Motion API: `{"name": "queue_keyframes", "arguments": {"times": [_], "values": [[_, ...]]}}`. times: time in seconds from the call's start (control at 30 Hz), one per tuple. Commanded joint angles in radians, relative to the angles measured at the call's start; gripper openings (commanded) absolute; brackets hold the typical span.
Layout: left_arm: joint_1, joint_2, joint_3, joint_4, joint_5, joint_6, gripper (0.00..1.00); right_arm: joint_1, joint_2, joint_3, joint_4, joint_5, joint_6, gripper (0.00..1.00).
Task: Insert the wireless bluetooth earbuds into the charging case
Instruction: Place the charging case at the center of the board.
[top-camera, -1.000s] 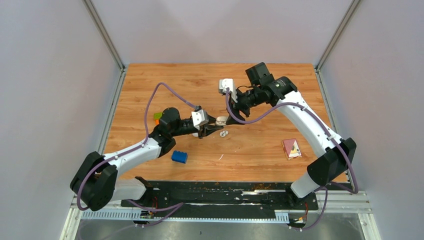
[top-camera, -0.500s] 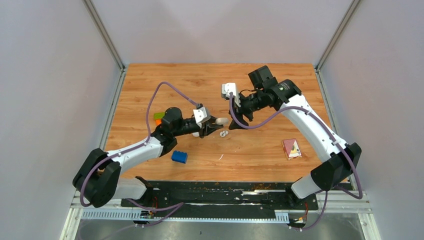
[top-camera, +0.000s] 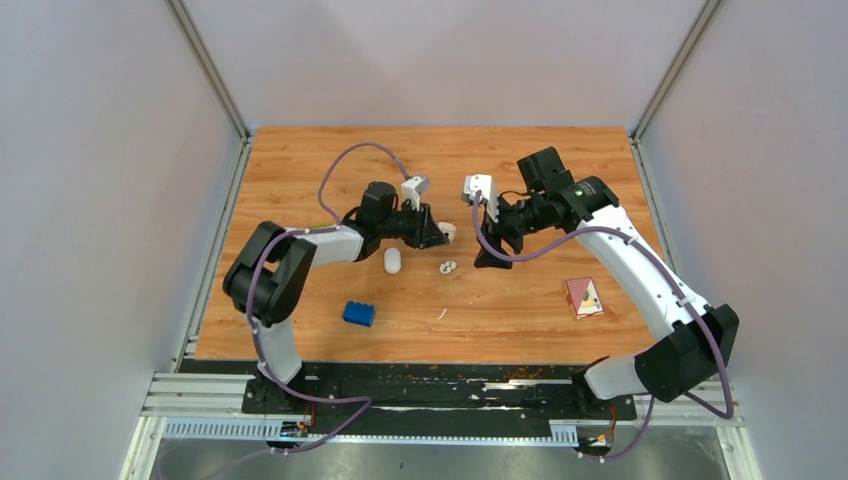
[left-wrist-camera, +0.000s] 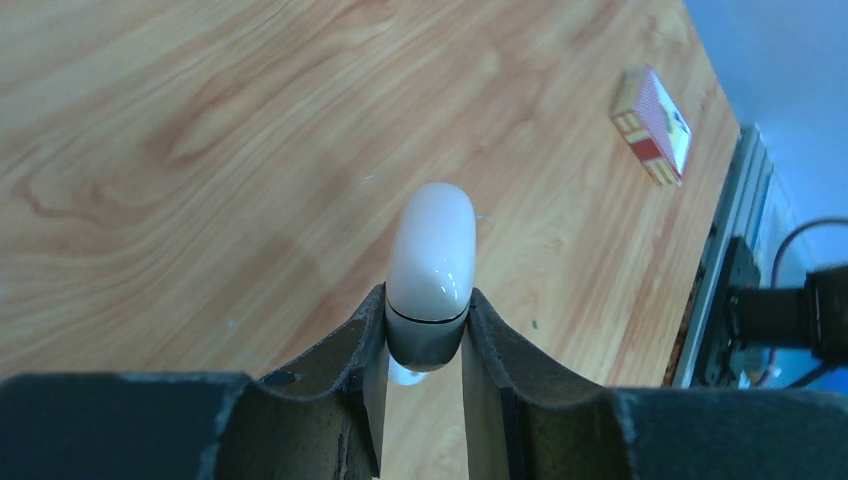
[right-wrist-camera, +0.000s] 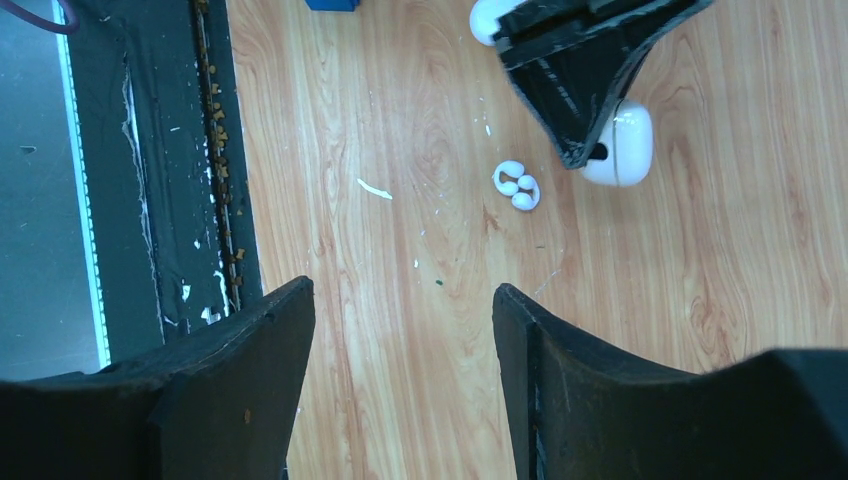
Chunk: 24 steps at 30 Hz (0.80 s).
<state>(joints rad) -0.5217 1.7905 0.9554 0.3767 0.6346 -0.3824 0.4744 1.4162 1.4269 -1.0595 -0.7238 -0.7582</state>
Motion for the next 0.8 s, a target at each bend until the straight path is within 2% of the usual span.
{"name": "queue_keyframes", "arguments": {"times": [0.0, 0.07, 0.13, 0.27, 0.47, 0.63, 0.77], "values": [[0.026, 0.103, 0.097, -0.014, -0.014, -0.246, 0.2, -0.005, -0.067, -0.041, 0.065, 0.02, 0.03, 0.66], [0.027, 0.155, 0.156, -0.087, -0.021, -0.269, 0.29, -0.006, -0.076, -0.052, 0.073, 0.026, 0.035, 0.66], [0.027, 0.194, 0.213, -0.179, -0.039, -0.274, 0.34, -0.006, -0.083, -0.064, 0.079, 0.032, 0.04, 0.66], [0.03, 0.214, 0.245, -0.253, -0.072, -0.274, 0.44, -0.01, -0.087, -0.067, 0.088, 0.05, 0.042, 0.66], [0.044, 0.183, 0.265, -0.384, -0.15, -0.237, 0.51, -0.015, -0.056, -0.032, 0.076, 0.061, 0.036, 0.66], [0.069, 0.047, 0.286, -0.533, -0.206, -0.065, 0.51, -0.024, -0.004, -0.028, 0.128, 0.052, 0.026, 0.66], [0.102, -0.139, 0.283, -0.585, -0.235, 0.121, 0.58, -0.025, 0.1, -0.026, 0.235, 0.05, 0.037, 0.63]]}}
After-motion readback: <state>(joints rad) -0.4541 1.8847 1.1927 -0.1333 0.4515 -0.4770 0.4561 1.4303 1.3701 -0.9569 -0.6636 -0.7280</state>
